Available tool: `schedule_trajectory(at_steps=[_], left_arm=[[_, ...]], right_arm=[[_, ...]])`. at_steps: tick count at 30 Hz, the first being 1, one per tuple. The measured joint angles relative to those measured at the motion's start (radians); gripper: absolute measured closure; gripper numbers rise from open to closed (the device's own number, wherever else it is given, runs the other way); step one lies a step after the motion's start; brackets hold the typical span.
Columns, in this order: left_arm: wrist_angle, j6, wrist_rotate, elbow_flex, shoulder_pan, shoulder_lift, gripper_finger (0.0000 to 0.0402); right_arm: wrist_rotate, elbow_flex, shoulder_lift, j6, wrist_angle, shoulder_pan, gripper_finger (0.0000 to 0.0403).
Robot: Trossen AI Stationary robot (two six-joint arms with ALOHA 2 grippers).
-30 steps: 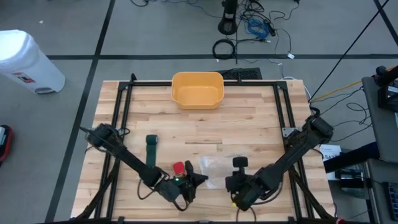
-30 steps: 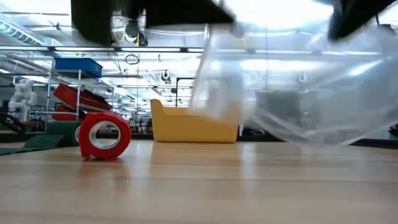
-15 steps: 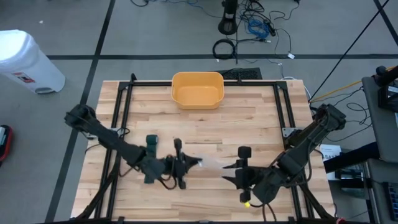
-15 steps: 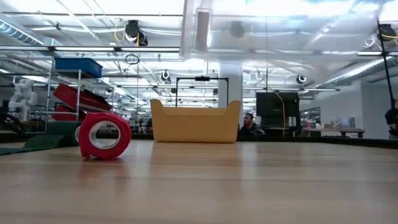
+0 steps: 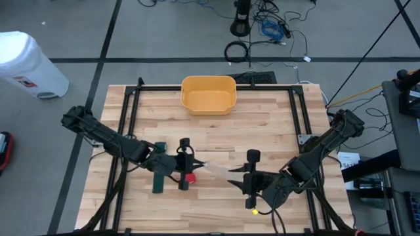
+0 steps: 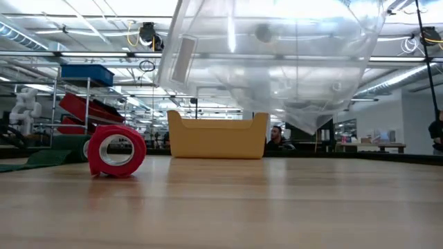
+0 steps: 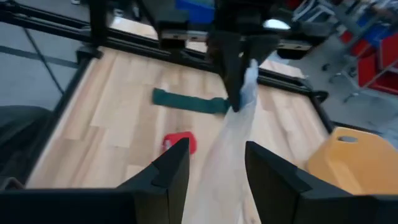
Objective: Roll bandage
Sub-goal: Open the transparent zip bag
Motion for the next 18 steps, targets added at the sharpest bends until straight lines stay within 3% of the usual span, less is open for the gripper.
schedule_trajectory(at_steps=[5, 13, 18], left_arm=[[-0.051, -0.001, 0.007, 0.056, 0.0, -0.002, 0.0395], [-0.129, -0.084, 0.007, 0.058, -0.002, 0.0, 0.0394], [-0.149, -0.131, 0.007, 0.058, -0.005, 0.0, 0.0394]], right_arm=[[-0.003, 0.0, 0.03, -0.029, 0.033, -0.022, 0.0261], [0.001, 0.0, 0.067, -0.161, 0.182, -0.06, 0.0261], [-0.008, 0.0, 0.071, -0.189, 0.178, -0.066, 0.0261]])
